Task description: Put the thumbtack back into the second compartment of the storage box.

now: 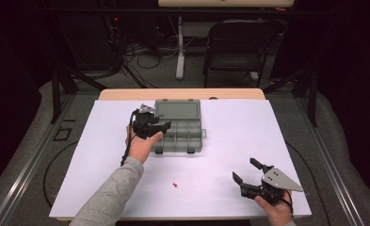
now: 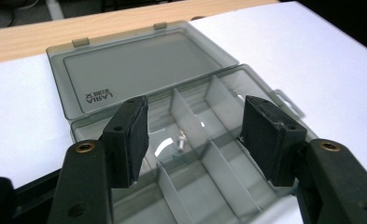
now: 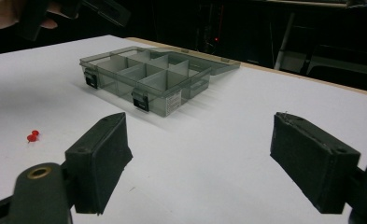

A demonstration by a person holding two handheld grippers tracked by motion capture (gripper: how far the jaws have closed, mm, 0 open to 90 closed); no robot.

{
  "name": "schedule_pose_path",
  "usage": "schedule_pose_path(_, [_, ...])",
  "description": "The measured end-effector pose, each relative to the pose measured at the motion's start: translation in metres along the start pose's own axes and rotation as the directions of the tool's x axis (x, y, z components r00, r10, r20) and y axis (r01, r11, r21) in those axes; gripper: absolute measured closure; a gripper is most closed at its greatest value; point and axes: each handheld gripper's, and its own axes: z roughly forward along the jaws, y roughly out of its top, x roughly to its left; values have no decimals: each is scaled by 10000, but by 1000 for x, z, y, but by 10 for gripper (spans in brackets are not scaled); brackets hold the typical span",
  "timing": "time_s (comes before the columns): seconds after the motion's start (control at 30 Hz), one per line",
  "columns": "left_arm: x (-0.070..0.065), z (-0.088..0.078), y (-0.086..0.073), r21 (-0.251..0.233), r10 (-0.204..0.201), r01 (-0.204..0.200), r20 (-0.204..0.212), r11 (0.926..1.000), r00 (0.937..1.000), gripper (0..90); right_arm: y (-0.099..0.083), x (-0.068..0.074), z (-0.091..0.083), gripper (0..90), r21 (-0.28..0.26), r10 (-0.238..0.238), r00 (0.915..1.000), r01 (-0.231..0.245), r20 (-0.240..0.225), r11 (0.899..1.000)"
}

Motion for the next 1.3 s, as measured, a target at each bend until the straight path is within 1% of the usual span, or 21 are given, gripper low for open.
schedule_pose_path(0.07, [-2, -8, -2, -103, 71, -69, 174, 9999, 9998, 408, 0, 0, 0, 189, 5, -6, 10000, 6, 0, 10000])
schedule_pose_path(0.1, [-3, -12, -4, -151, 168, -165, 221, 9998, 9996, 407, 0, 0, 0, 189, 18, -34, 10000, 34, 5, 10000])
schedule_pose_path(0.2, [-7, -23, -10, -198, 335, -326, 454, 9993, 9984, 400, 0, 1, 0, 189, 16, -19, 10000, 19, -12, 10000])
schedule_pose_path(0.43, [-12, -40, -34, -338, 352, -323, 890, 9989, 9954, 394, 0, 0, 0, 189, 17, -13, 10000, 13, 12, 10000])
schedule_pose_path(0.53, [-15, -46, -45, -311, 462, -435, 945, 9986, 9945, 394, 0, 1, 0, 189, 32, -7, 10000, 7, 14, 10000])
schedule_pose_path(0.7, [-21, -56, -63, -456, 680, -632, 1136, 9970, 9912, 394, 0, 1, 0, 189, 57, -10, 10000, 10, 6, 10000])
schedule_pose_path(0.8, [-25, -61, -73, -353, 895, -860, 1173, 9957, 9891, 394, 0, 1, 1, 189, 59, 5, 10000, -5, 16, 10000])
schedule_pose_path(0.87, [-27, -64, -76, -301, 999, -970, 1179, 9948, 9880, 394, 0, 1, 1, 189, 86, 3, 10000, -4, 15, 10000])
schedule_pose_path(0.93, [-28, -68, -79, -373, 1061, -1023, 1173, 9941, 9874, 394, 0, 2, 1, 189, 66, -7, 10000, 7, 12, 10000])
schedule_pose_path(1.1, [-31, -75, -89, -357, 1018, -980, 1298, 9945, 9863, 394, 0, 2, 1, 189, 75, -7, 10000, 7, 12, 10000])
schedule_pose_path(1.27, [-33, -81, -100, -259, 1185, -1161, 1279, 9929, 9847, 395, 0, 2, 1, 189, 62, 17, 10000, -17, 2, 10000])
schedule_pose_path(1.3, [-33, -83, -101, -247, 1152, -1130, 1268, 9933, 9852, 395, 0, 2, 1, 189, 61, 21, 10000, -21, -1, 10000])
